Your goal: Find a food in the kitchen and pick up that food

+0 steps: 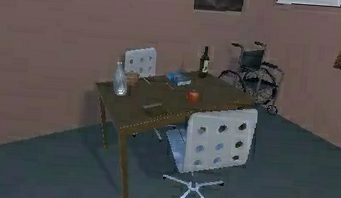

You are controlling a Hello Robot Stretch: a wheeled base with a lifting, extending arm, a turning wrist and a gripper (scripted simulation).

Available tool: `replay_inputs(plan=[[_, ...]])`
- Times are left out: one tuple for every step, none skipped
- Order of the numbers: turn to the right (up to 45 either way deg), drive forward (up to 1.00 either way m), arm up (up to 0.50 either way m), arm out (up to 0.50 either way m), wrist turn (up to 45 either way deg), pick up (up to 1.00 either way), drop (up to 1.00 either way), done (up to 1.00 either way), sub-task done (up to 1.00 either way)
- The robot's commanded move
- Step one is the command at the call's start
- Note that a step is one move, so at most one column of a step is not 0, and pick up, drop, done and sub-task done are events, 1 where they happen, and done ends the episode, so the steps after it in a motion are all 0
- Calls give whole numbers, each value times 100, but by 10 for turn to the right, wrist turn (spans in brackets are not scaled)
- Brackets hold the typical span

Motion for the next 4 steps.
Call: replay_inputs(plan=[[450, 0, 0, 0, 0, 0, 0, 0, 0], [450, 0, 0, 0, 0, 0, 0, 0, 0], [450, 0, 0, 0, 0, 0, 0, 0, 0], [120, 0, 0, 0, 0, 0, 0, 0, 0]])
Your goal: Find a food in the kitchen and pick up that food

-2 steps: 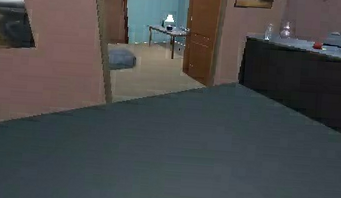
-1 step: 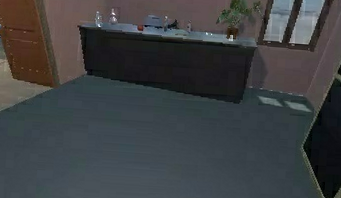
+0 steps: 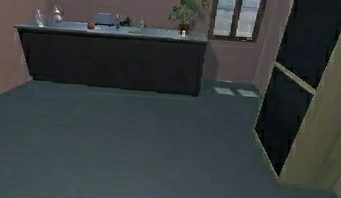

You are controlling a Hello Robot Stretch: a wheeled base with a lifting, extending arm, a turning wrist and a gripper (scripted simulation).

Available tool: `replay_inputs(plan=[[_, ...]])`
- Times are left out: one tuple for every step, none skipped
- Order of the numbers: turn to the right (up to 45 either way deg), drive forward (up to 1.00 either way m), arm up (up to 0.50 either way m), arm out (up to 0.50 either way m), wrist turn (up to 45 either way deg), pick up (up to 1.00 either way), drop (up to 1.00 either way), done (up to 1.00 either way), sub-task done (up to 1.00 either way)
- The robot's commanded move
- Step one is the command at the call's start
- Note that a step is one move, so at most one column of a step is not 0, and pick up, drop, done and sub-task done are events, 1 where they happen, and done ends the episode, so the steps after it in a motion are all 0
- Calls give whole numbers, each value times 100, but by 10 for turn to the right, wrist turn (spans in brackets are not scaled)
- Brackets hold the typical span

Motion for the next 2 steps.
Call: replay_inputs(plan=[[0, 100, 0, 0, 0, 0, 0, 0, 0], [0, 100, 0, 0, 0, 0, 0, 0, 0]])
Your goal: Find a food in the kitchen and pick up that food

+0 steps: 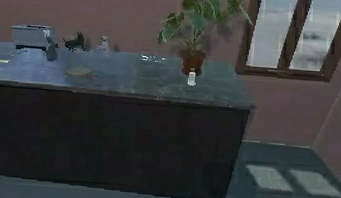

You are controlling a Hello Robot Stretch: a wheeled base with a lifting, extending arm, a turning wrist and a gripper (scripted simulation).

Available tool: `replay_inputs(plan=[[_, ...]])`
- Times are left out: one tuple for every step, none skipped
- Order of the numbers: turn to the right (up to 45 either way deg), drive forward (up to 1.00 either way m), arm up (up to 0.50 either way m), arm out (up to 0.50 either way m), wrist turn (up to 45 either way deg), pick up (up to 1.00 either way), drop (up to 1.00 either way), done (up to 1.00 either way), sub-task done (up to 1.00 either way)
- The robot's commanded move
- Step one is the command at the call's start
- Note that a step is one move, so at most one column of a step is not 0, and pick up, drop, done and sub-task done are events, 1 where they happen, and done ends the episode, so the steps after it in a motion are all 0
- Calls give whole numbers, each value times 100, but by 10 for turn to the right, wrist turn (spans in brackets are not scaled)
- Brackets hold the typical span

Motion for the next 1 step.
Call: replay_inputs(plan=[[0, 55, 0, 0, 0, 0, 0, 0, 0]])
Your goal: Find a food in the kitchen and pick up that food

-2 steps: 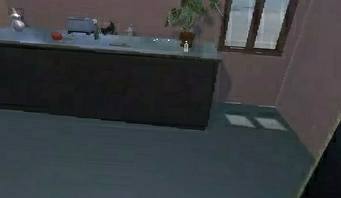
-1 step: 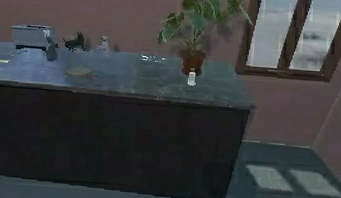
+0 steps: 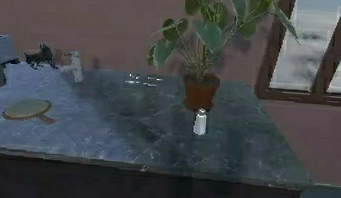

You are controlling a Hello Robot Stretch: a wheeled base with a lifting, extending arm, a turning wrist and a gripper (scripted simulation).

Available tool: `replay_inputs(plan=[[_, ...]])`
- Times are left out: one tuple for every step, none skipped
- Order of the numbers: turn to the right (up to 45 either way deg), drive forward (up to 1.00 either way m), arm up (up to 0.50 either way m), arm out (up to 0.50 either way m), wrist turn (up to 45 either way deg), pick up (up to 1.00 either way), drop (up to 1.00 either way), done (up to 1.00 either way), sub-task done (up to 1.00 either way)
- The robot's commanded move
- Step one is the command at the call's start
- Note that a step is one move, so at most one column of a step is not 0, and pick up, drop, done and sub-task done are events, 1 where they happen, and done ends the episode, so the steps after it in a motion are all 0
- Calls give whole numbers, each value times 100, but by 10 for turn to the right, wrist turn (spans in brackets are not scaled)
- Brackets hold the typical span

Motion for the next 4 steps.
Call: replay_inputs(plan=[[-450, 0, 0, 0, 0, 0, 0, 0, 0], [-450, 0, 0, 0, 0, 0, 0, 0, 0], [-330, 0, 0, 0, 0, 0, 0, 0, 0], [450, 0, 0, 0, 0, 0, 0, 0, 0]])
